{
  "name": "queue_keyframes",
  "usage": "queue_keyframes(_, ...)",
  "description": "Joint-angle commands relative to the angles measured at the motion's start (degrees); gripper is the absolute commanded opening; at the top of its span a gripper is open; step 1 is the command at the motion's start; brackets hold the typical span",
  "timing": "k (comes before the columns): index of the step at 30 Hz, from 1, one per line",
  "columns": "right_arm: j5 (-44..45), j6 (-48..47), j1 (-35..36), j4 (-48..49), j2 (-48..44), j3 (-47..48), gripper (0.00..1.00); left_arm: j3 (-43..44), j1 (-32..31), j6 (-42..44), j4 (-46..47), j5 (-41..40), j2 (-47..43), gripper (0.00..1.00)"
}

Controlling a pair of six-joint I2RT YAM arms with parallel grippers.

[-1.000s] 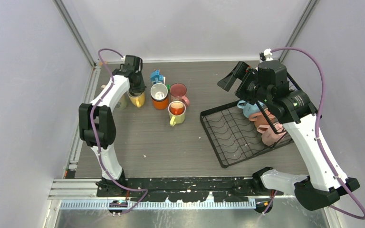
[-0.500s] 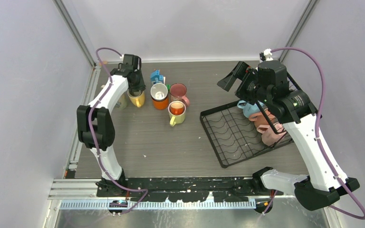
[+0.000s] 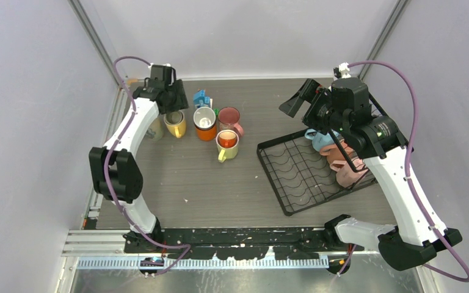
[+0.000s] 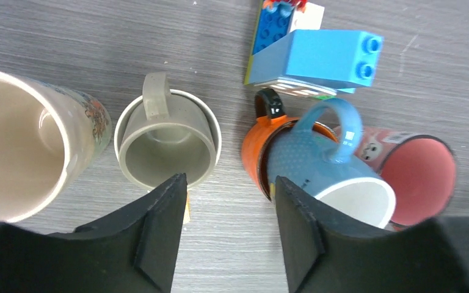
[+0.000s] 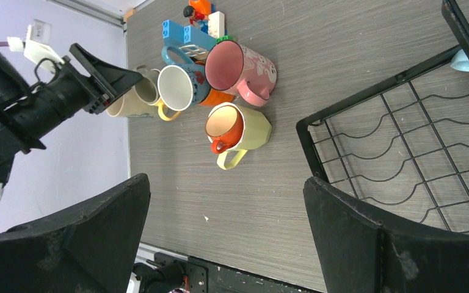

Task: Unload the cups from the dish rack
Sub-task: Unload the cup from the dish rack.

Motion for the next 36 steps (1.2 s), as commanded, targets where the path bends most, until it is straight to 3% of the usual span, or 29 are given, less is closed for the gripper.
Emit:
queue_keyframes(1,-0.1,-0.9,0.1,1.1,-0.9,0.7,1.0,1.8,0.5,0.0,0.6,3.2,-6.3,0.63)
queue_keyframes(3,-0.1,-1.0,0.1,1.1,-0.9,0.7,1.0,1.3,0.4,-0.3,1.0,4.1,-8.1,0.77)
queue_keyframes(5,-0.1,-1.1,0.1,1.1,-0.9,0.9,1.0,0.9,0.4,-0.6,1.3,6.1,-10.0,0.97)
queue_keyframes(6,-0.1,-1.1,0.1,1.1,-0.9,0.9,1.0,0.6,0.3,-0.8,1.5,7.0,-11.0,0.99)
queue_keyframes(20,3.3,-3.1,0.1,-3.3,-2.6,1.8,1.0,-6.6,-5.3,-1.8,5.3,14.2,-25.3,1.0)
queue_keyframes(29,11.4,-4.0,0.1,-9.7,-5.9,0.7,1.0,-14.5,-18.1,-1.8,12.8,15.1,-30.9,1.0)
queue_keyframes(36,14.3,-2.4,0.0,-14.3,-8.3,1.3,1.0,-19.5,-30.4,-1.8,21.4,12.5,-28.5,1.0)
